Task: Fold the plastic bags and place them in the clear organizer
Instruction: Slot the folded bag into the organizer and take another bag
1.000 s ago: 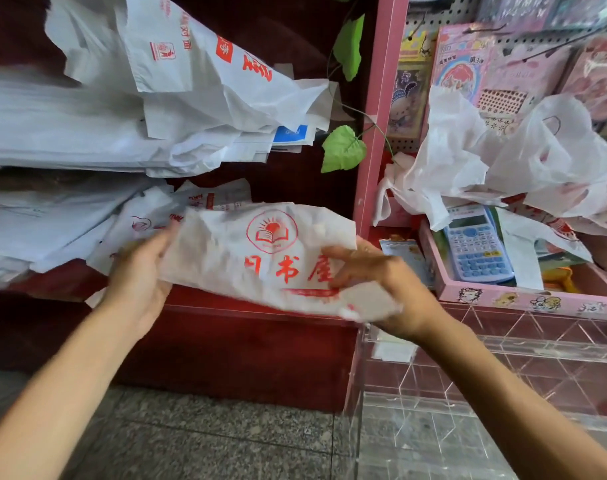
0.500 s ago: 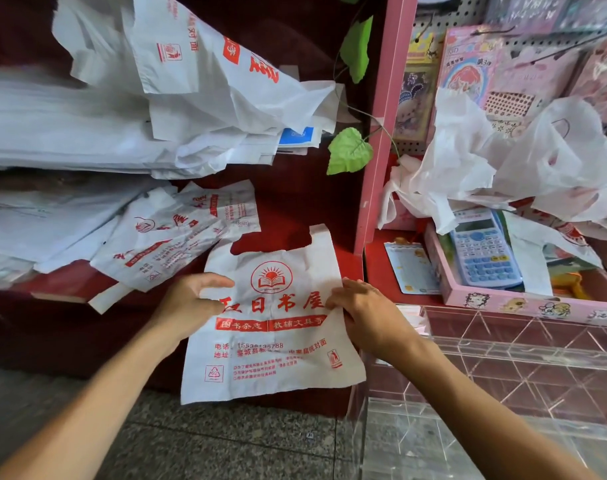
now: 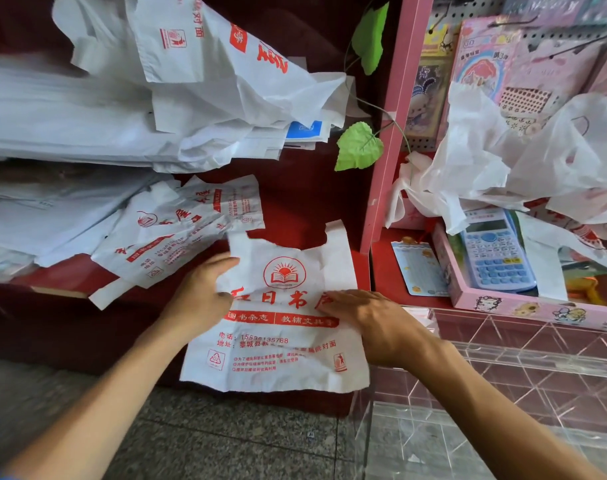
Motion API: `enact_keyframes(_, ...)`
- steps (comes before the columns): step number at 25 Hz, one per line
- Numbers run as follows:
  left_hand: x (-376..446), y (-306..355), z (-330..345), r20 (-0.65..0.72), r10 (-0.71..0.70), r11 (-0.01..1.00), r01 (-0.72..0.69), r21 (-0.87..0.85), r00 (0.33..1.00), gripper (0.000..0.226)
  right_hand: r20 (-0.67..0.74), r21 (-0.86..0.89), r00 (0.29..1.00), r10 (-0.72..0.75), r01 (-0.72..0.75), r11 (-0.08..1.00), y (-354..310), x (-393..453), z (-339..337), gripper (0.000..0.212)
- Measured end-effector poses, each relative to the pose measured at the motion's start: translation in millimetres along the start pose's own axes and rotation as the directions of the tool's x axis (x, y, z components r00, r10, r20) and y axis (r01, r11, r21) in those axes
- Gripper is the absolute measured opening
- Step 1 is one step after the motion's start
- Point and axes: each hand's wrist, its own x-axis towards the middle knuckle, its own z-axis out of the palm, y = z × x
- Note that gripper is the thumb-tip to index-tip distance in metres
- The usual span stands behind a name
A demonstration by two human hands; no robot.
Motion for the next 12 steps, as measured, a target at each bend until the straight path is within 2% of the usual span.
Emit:
enact_keyframes(2,-6,7,4,-0.004,0.265,0.944,-0.259,0.203,0.964,0.069,0.01,0.001,1.0,0.022,-0.022,1.0,-1,0,0,0.068)
enact_keyframes(4,-5,12,6,-0.05,0.359,0.906,-0.335,0.26,0.932,0.069,0.035,-0.025,0.998,0.048,-0.047,0.999,-2,1,-1,0.072)
enact_keyframes(9,9,5,4,-0.236,0.35,0.907,-0.265,0.326,0.907,0.072,0.103,-0.055,0.99,0.097,-0.092,0.994,-10,1,3,0.083)
enact_keyframes(11,11,3,5,-0.203,0.283,0.937,-0.224,0.269,0.938,0.065,0.131,-0.064,0.987,0.099,-0.091,0.994,-12,3,5,0.083)
enact_keyframes(12,12,0,7,-0.15,0.192,0.962,-0.156,0.224,0.97,0.059,0.141,-0.063,0.985,0.1,-0.091,0.994,-13,3,4,0.086)
